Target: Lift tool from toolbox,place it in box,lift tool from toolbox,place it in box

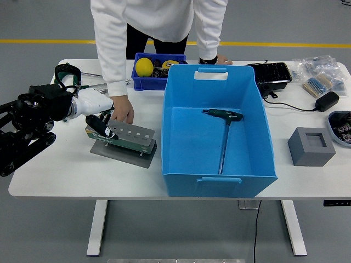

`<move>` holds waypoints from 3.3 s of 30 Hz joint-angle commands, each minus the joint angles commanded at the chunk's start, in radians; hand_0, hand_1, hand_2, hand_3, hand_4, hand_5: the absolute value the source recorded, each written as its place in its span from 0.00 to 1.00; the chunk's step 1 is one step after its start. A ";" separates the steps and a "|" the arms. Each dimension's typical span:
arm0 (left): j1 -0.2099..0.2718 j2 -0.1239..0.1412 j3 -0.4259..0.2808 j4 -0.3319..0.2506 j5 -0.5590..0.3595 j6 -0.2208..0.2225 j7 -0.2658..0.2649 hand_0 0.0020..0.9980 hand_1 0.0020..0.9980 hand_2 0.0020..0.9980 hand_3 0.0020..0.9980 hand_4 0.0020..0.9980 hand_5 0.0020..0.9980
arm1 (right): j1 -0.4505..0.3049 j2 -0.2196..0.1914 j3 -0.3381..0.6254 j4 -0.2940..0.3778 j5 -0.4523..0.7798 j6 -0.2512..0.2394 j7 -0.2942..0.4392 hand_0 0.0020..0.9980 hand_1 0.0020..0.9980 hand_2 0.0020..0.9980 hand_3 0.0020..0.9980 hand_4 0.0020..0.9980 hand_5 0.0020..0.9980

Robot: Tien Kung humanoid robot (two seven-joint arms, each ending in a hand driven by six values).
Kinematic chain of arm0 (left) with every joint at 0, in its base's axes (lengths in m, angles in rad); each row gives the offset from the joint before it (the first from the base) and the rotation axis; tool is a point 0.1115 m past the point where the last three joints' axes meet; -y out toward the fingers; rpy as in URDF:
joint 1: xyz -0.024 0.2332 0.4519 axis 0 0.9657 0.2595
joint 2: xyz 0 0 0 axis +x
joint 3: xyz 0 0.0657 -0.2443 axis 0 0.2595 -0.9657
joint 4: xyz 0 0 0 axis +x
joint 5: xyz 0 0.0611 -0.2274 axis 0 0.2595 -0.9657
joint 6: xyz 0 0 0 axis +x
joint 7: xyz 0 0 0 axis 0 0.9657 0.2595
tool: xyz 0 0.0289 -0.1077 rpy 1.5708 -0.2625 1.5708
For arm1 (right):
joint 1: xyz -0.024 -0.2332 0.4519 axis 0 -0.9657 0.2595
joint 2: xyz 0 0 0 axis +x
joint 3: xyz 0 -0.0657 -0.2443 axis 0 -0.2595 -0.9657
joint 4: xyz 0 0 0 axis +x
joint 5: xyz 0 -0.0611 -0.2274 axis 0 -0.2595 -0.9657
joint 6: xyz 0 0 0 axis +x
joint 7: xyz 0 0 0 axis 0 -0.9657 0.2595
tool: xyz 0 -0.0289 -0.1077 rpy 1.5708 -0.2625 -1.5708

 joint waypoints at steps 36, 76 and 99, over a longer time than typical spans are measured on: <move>-0.010 -0.001 0.018 0.052 -0.019 0.044 -0.025 0.22 0.17 0.18 0.23 0.95 0.77 | 0.009 -0.003 -0.007 0.000 0.008 0.002 0.003 0.68 0.64 0.72 0.56 0.79 0.72; 0.038 0.024 -0.149 -0.058 -0.033 0.278 -0.157 0.02 0.00 0.02 0.07 0.75 0.49 | 0.001 0.001 -0.002 -0.001 0.001 0.001 0.000 0.68 0.64 0.72 0.56 0.79 0.72; 0.072 -0.043 -0.322 -0.278 -0.129 0.330 -0.148 0.02 0.00 0.01 0.06 0.73 0.50 | 0.000 0.004 0.000 0.000 -0.004 0.002 -0.002 0.68 0.64 0.72 0.56 0.79 0.72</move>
